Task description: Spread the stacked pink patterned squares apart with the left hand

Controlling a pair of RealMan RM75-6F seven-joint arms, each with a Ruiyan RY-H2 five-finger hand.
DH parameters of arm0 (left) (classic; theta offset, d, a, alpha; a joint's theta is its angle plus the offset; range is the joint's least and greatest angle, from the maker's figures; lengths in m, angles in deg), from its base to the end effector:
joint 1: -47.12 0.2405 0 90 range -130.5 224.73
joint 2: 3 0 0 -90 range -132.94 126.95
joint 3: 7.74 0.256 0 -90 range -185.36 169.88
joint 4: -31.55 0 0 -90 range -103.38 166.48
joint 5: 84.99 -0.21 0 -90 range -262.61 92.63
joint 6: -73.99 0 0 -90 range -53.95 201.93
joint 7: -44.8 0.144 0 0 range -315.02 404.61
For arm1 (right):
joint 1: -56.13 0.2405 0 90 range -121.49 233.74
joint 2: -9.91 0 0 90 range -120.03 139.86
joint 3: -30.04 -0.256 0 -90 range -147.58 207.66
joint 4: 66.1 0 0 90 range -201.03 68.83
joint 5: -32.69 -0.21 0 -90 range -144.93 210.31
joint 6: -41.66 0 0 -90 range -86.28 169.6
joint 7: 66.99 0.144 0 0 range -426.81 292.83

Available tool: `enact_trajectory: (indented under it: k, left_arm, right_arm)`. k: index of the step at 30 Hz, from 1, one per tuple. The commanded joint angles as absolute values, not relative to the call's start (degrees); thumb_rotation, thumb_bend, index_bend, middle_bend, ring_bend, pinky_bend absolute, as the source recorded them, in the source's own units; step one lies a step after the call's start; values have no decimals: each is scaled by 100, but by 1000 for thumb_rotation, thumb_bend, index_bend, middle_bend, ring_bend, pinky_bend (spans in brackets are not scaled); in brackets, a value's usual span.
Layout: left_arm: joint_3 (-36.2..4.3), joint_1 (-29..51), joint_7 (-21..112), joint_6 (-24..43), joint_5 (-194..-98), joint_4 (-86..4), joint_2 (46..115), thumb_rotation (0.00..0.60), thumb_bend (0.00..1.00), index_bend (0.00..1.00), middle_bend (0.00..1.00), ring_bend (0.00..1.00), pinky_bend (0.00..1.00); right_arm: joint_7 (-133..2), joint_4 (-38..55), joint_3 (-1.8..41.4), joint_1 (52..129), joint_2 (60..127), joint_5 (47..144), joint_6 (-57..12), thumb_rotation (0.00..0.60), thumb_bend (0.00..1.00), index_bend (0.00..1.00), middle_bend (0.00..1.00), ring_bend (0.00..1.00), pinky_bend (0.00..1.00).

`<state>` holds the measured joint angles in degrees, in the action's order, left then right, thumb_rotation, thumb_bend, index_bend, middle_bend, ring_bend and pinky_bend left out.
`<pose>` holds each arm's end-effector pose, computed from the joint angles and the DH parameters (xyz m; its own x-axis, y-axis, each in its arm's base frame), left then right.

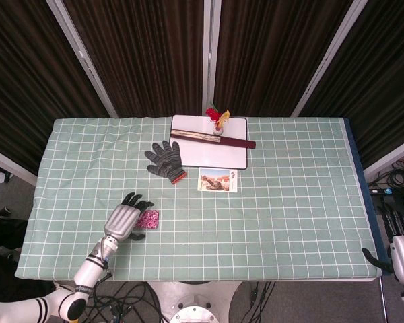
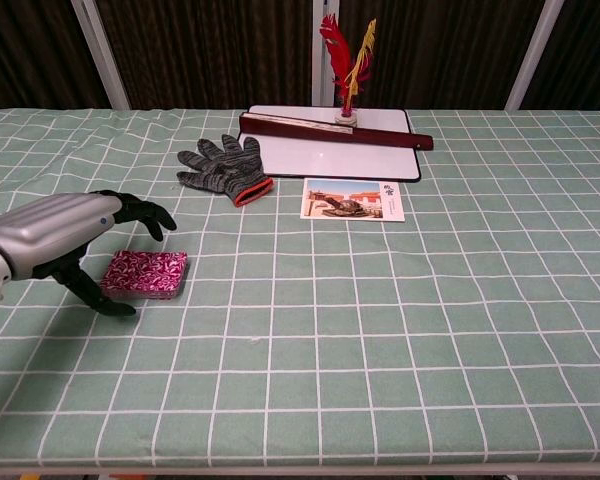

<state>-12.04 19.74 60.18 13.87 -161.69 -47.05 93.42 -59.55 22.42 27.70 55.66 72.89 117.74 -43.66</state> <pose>-0.2090 0.2675 -0.0565 0.4064 0.3163 0.8572 0.8955 -0.3239 -0.3051 -0.3432 -0.1491 0.1732 0.3527 -0.0318 0.9352 -0.9299 0.0994 0.3541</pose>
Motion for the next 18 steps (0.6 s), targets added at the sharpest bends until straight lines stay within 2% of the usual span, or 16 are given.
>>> enact_trajectory:
  k: [1,18]
  left_arm:
    - [-1199,1957,6050,1382,-16148,-4652,9362,600,74,223,268,100,88]
    - [-1257,1870,5981,1455,-15957,-4526,9420,600,186,239,323,100,88]
  right_arm:
    - [-5951,2239,2770,5565,7287,11771,-4366,600,124,0,0,0,0]
    - [-5970,2248,2772,5566,7283,11767,-4365,600,124,0,0,0,0]
